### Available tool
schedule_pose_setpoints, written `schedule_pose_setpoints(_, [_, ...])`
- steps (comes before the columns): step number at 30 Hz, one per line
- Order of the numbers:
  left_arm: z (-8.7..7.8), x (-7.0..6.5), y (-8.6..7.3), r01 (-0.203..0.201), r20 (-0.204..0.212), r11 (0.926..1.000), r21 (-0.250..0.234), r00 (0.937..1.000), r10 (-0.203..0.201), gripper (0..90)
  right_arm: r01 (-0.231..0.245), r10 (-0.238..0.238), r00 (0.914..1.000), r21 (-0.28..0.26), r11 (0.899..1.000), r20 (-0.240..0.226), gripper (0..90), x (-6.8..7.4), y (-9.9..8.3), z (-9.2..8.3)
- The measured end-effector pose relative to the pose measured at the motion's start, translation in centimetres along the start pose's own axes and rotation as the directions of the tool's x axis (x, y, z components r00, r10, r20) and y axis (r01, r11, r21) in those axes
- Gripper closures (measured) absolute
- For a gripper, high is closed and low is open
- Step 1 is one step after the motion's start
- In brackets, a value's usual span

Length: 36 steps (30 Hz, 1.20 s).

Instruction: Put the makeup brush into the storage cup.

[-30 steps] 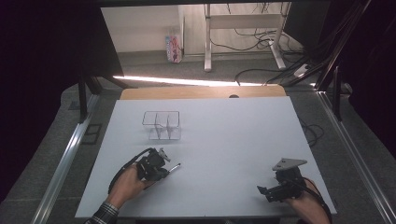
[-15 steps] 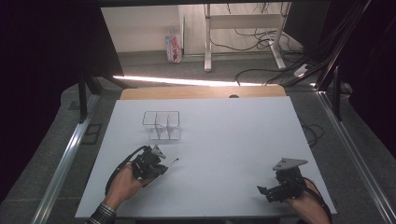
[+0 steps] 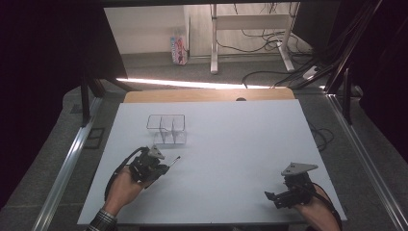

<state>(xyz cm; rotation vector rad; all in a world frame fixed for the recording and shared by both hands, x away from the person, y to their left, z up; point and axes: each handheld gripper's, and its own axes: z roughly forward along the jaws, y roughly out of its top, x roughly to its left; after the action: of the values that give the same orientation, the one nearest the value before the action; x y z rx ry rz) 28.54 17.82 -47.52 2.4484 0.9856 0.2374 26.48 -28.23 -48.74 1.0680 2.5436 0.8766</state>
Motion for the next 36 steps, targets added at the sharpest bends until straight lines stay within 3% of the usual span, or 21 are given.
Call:
schedule_pose_setpoints(11, [-1.2,0.8,0.0,0.039,-0.008,0.9952,-0.089,0.9992,-0.040,83.9,0.029,-0.029,0.9996,0.019,0.999,-0.004,0.0,0.3,0.0,0.1])
schedule_pose_setpoints(21, [-1.8,1.6,0.4,0.077,-0.007,0.9846,-0.157,0.9969,-0.079,83.9,0.023,-0.023,0.9997,0.016,1.000,-0.003,0.0,0.3,0.0,0.1])
schedule_pose_setpoints(27, [-2.4,2.3,0.3,0.115,-0.008,0.9730,-0.200,0.9929,-0.119,83.9,0.026,-0.026,0.9996,0.011,1.000,-0.006,0.0,0.3,0.0,0.2])
schedule_pose_setpoints(36, [-3.2,3.8,0.5,0.172,0.008,0.9456,-0.276,0.9842,-0.177,83.9,0.030,-0.030,0.9995,0.008,1.000,-0.006,0.0,0.3,0.1,0.2])
